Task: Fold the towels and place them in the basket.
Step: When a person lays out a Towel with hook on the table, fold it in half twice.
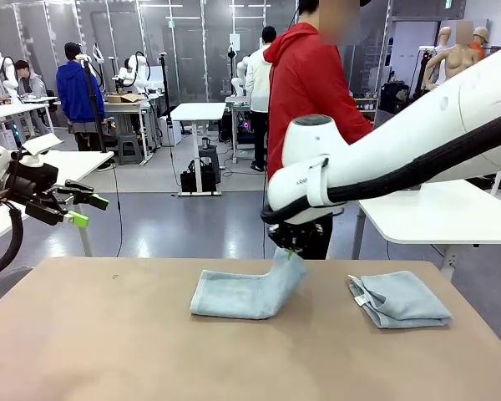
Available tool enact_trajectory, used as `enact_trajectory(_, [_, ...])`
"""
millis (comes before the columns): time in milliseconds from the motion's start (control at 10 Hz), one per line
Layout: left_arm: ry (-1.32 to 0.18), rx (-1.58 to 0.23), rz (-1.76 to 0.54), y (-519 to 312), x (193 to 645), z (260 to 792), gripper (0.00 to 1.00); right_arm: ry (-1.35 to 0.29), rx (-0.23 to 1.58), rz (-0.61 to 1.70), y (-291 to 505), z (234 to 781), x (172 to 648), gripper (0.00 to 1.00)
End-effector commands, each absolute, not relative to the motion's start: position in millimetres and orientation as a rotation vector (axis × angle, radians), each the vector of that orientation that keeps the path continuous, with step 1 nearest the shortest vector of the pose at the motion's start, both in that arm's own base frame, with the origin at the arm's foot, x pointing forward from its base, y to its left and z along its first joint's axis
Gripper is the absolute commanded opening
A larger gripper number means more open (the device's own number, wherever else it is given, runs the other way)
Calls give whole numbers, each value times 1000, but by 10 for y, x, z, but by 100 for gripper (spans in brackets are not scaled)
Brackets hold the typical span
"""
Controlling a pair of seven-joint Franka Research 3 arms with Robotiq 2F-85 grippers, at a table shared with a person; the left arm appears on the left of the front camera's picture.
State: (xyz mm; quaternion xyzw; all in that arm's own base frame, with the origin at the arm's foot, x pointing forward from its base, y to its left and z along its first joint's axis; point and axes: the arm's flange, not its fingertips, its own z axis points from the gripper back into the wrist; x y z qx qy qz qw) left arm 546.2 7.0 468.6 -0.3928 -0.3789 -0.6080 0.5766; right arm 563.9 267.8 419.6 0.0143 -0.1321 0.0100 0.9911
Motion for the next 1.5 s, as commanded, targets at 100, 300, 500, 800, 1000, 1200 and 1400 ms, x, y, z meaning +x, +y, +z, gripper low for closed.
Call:
enact_trajectory(100, [-892, -920, -1420, 72, 5437, 4702, 100, -198, 75, -25, 3236, 4409, 5592, 0])
enact_trajectory(300, [-892, -920, -1420, 72, 5437, 4702, 100, -185, 69, -63, 3577, 4340, 5667, 0])
enact_trajectory(500, [-892, -920, -1420, 72, 5437, 4702, 100, -145, 87, -84, 3789, 4040, 5845, 0])
enact_trajectory(800, [-892, -920, -1420, 72, 5437, 4702, 100, -103, 159, -141, 4131, 3738, 5932, 0])
enact_trajectory(1000, [-892, -920, -1420, 72, 5437, 4702, 100, -91, 197, -157, 4293, 3683, 5934, 0])
enact_trajectory(1200, [-892, -920, -1420, 72, 5437, 4702, 100, -103, 207, -203, 4377, 3656, 5950, 0])
enact_trajectory(1400, [-892, -920, -1420, 72, 5437, 4702, 100, -130, 225, -246, 4423, 3582, 6001, 0])
